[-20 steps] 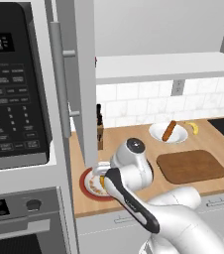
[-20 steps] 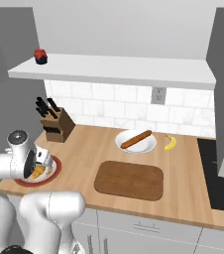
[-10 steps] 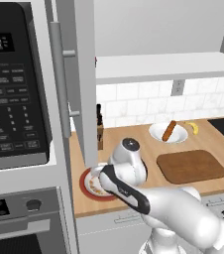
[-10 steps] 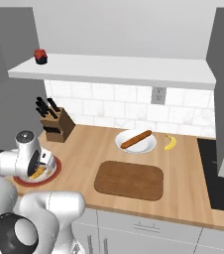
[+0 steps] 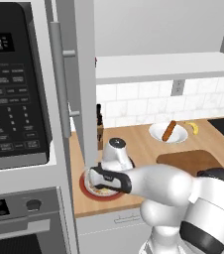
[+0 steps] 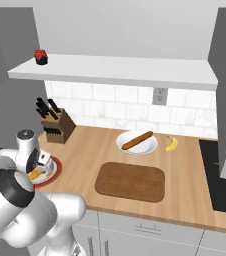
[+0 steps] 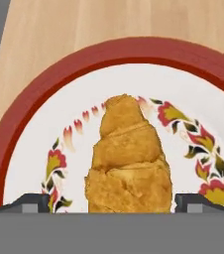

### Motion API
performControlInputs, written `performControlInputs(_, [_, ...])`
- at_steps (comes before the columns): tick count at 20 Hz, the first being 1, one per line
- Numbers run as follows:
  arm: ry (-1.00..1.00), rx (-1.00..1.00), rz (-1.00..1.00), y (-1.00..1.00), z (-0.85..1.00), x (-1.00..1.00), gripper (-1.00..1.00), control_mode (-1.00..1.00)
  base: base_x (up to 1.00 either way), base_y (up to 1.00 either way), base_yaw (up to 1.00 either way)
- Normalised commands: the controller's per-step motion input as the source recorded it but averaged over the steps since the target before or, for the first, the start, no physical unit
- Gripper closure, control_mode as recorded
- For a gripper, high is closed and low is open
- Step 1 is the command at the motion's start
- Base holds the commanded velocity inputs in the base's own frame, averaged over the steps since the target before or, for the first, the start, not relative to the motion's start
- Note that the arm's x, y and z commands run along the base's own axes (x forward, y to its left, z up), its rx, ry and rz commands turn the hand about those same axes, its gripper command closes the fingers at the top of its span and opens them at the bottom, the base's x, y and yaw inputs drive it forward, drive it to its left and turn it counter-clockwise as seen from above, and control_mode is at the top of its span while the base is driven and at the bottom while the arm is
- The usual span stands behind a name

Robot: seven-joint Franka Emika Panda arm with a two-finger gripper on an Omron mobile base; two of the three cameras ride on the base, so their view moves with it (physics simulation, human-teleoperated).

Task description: From the different types of pastries on the counter, select a croissant and place it on the cutting board. Then retrieve a jar of jam from the cabinet and place it alongside the croissant on the cutting board.

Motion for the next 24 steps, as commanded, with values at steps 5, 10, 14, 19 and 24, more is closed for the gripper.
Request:
performControlInputs(5, [0.12,-0.01,0.00,0.04,-0.27,0.04,-1.00,-1.00,0.00,0.00,0.00])
performControlInputs(10, [0.12,0.00,0.00,-0.10,-0.30,0.00,1.00,-1.00,0.00,0.00,0.00])
performControlInputs(14, [0.02,0.00,0.00,-0.01,-0.19,0.00,1.00,-1.00,0.00,0.00,0.00])
performControlInputs(19, [-0.02,-0.01,0.00,0.00,0.09,-0.10,1.00,-1.00,0.00,0.00,0.00])
performControlInputs(24, [-0.06,-0.03,0.01,-0.01,0.68,-0.26,1.00,-1.00,0.00,0.00,0.00])
